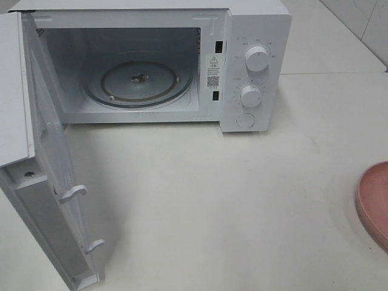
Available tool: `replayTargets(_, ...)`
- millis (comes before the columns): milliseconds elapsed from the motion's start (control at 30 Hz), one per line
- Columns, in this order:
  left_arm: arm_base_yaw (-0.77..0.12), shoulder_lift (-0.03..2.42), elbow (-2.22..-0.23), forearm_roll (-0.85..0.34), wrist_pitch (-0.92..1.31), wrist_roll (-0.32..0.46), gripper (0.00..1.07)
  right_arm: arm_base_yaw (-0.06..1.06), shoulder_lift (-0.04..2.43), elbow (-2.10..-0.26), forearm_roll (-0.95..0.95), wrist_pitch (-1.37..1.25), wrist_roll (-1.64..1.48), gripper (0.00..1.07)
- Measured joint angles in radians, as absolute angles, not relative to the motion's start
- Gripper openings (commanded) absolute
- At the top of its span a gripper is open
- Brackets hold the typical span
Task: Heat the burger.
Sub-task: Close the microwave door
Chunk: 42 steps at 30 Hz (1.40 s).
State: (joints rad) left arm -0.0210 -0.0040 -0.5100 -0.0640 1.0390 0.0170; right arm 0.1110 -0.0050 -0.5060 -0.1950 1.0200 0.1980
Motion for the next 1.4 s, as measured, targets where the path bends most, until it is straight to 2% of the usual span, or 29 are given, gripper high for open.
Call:
replayTargets(100, -0.021, -0.004, -0.514, -0.064, 1.025, -0.010, 0.92, 0.111, -0.005, -0.506, -0.195, 1.020, 0.198, 0.76)
replayTargets(133, -0.021, 0.002, -0.514, -0.064, 1.015, -0.021, 0.86, 0.111, -0.005, -0.506, -0.195, 1.020, 0.198, 0.76)
replayTargets(167, -0.021, 0.002, -0.514, -0.064, 1.015, -0.021, 0.86, 0.111, -0.005, -0.506, -0.195, 1.020, 0.198, 0.76)
replayTargets(200, -0.021, 0.025, -0.518, -0.064, 1.010, -0.025, 0.78, 0.111, -0.005, -0.506, -0.195, 1.020, 0.198, 0.76)
replayTargets(267, -0.021, 0.042, -0.520, -0.064, 1.006, -0.027, 0.75, 0.111, -0.005, -0.506, -0.195, 1.020, 0.198, 0.76)
replayTargets(333, -0.021, 0.116, -0.523, -0.064, 0.961, -0.028, 0.62, 0.111, -0.005, -0.506, -0.195, 1.020, 0.198, 0.76)
replayTargets(433, -0.021, 0.139, -0.523, -0.064, 0.944, -0.028, 0.59, 0.111, -0.005, -0.506, -0.195, 1.020, 0.198, 0.76)
replayTargets(500, -0.021, 0.226, -0.523, -0.060, 0.867, -0.028, 0.44, 0.111, -0.005, -0.506, -0.195, 1.020, 0.198, 0.76)
replayTargets(533, -0.021, 0.226, -0.523, -0.060, 0.867, -0.028, 0.44, 0.111, -0.005, -0.506, -0.195, 1.020, 0.198, 0.76)
replayTargets(567, -0.021, 0.251, -0.524, -0.057, 0.845, -0.028, 0.39, 0.111, -0.005, -0.506, -0.195, 1.020, 0.198, 0.76)
replayTargets(600, -0.021, 0.297, -0.525, -0.057, 0.804, -0.028, 0.28, 0.111, -0.005, -0.506, -0.195, 1.020, 0.198, 0.76)
replayTargets(633, -0.021, 0.297, -0.525, -0.057, 0.804, -0.028, 0.28, 0.111, -0.005, -0.506, -0.195, 1.020, 0.198, 0.76)
replayTargets(667, -0.021, 0.324, -0.525, -0.057, 0.785, -0.028, 0.21, 0.111, -0.005, -0.506, -0.195, 1.020, 0.198, 0.76)
replayTargets(700, -0.021, 0.324, -0.525, -0.057, 0.785, -0.028, 0.21, 0.111, -0.005, -0.506, -0.195, 1.020, 0.198, 0.76)
replayTargets(733, -0.021, 0.376, -0.525, -0.057, 0.749, -0.028, 0.07, 0.111, -0.005, -0.506, -0.195, 1.020, 0.198, 0.76)
replayTargets(767, -0.021, 0.420, -0.525, -0.057, 0.714, -0.028, 0.00, 0.111, -0.005, -0.506, -0.195, 1.020, 0.198, 0.76)
replayTargets(867, -0.021, 0.443, -0.525, -0.057, 0.692, -0.028, 0.00, 0.111, -0.005, -0.506, -0.195, 1.020, 0.198, 0.76)
replayTargets(933, -0.021, 0.521, -0.508, -0.052, 0.575, -0.019, 0.00, 0.111, -0.005, -0.506, -0.194, 1.020, 0.197, 0.76)
replayTargets(1067, -0.021, 0.588, -0.470, -0.048, 0.477, 0.000, 0.00, 0.111, -0.005, -0.506, -0.194, 1.020, 0.197, 0.76)
replayTargets(1367, -0.021, 0.791, -0.327, -0.047, 0.024, 0.000, 0.00, 0.111, -0.005, -0.506, -0.194, 1.020, 0.197, 0.76)
replayTargets(1400, -0.021, 0.791, -0.327, -0.047, 0.024, 0.000, 0.00, 0.111, -0.005, -0.506, -0.194, 1.020, 0.197, 0.76)
